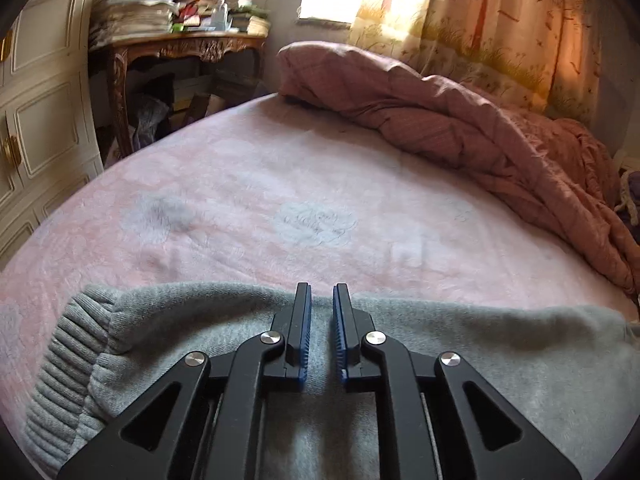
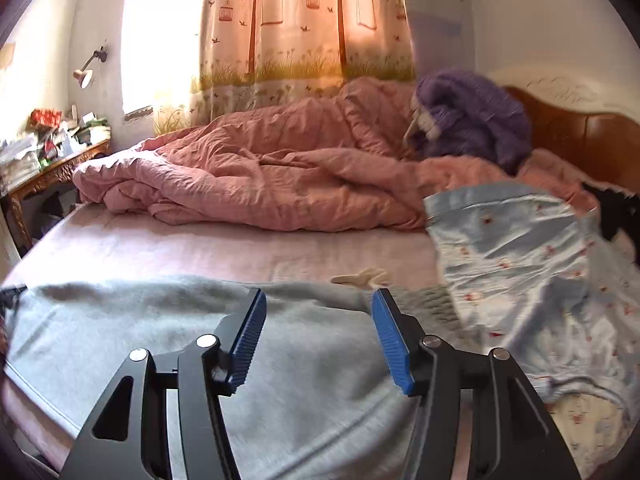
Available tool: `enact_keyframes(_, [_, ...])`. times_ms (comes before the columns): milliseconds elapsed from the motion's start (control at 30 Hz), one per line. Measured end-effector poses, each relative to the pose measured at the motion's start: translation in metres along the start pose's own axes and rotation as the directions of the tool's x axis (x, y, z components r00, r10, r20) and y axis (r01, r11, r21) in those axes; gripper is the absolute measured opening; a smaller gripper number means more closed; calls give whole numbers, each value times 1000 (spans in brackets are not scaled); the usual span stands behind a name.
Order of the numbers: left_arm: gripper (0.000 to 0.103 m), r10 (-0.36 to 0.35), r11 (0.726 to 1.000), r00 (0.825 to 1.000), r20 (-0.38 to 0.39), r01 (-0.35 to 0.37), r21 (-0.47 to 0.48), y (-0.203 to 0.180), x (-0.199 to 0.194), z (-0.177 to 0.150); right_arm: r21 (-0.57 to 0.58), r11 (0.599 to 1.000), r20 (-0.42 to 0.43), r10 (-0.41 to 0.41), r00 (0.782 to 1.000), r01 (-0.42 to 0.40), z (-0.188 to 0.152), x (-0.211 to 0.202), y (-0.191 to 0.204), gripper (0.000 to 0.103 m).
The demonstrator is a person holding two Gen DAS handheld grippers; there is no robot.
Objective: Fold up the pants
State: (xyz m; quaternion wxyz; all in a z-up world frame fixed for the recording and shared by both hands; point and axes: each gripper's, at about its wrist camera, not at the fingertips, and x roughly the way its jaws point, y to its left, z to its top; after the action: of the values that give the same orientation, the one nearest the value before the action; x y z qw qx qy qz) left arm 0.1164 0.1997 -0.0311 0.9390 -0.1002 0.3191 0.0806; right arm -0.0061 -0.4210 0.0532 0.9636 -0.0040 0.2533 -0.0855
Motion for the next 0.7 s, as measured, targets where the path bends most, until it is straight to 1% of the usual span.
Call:
enact_keyframes(33, [10, 8, 999, 998, 56, -11, 44, -7, -14, 0, 1, 1000, 10, -14, 1000, 14, -2, -6, -1, 56])
enact_keyframes(67, [14, 23, 995, 991, 129, -36, 98, -17, -32, 0, 10, 1000, 21, -24, 999, 23, -5, -13, -3, 56])
enact_keyframes(100, [16, 30, 989, 981, 193, -57, 138, -26, -50, -1, 21, 999, 30, -26, 999, 25, -8, -22, -4, 57])
enact_keyframes(133, [23, 25, 984, 969, 247, -67, 165, -35, -67, -2, 34, 999, 40, -28, 999, 27, -12, -27, -6, 57])
enact_keyframes(167, [26, 13, 981, 957, 291, -68, 180, -42, -83, -3, 43, 999, 49, -31, 998, 29, -16, -32, -8, 57])
enact_keyframes(233, [26, -50, 974, 927, 372, -37, 222, -57, -112, -10, 51, 998, 69, -31, 997, 27, -22, -39, -9, 57])
enact_keyframes(300, [28, -59, 966, 908, 415, -54, 254, -73, -135, -16, 49, 999, 76, -29, 997, 25, -29, -43, -7, 57])
enact_keyframes(367, [30, -95, 965, 891, 443, -26, 259, -82, -153, -26, 49, 998, 84, -31, 996, 27, -33, -46, -5, 57])
enact_keyframes(467, [33, -119, 970, 880, 459, 5, 242, -93, -168, -38, 60, 998, 93, -15, 996, 10, -37, -48, -3, 61])
enact_keyframes(500, [34, -114, 969, 873, 475, -7, 246, -97, -171, -44, 66, 998, 102, -9, 995, 2, -39, -49, -2, 64])
enact_keyframes(533, [39, -101, 964, 860, 501, -38, 262, -104, -175, -51, 69, 998, 107, -3, 994, -5, -41, -49, -1, 66])
enact_keyframes(567, [49, -99, 957, 845, 526, -65, 284, -112, -178, -59, 70, 997, 106, 4, 994, -11, -41, -49, 0, 67])
enact_keyframes(600, [57, -106, 949, 832, 544, -78, 305, -119, -180, -66, 73, 997, 102, 10, 995, -18, -43, -46, 1, 68])
enact_keyframes(633, [74, -123, 945, 822, 556, -74, 319, -124, -183, -72, 78, 997, 98, 12, 995, -20, -45, -44, 4, 68])
enact_keyframes(667, [95, -166, 943, 815, 555, -34, 332, -128, -185, -78, 79, 997, 99, 14, 995, -22, -47, -43, 6, 68])
enact_keyframes(700, [103, -228, 935, 815, 532, 31, 354, -132, -185, -82, 78, 997, 102, 19, 995, -27, -49, -42, 8, 69])
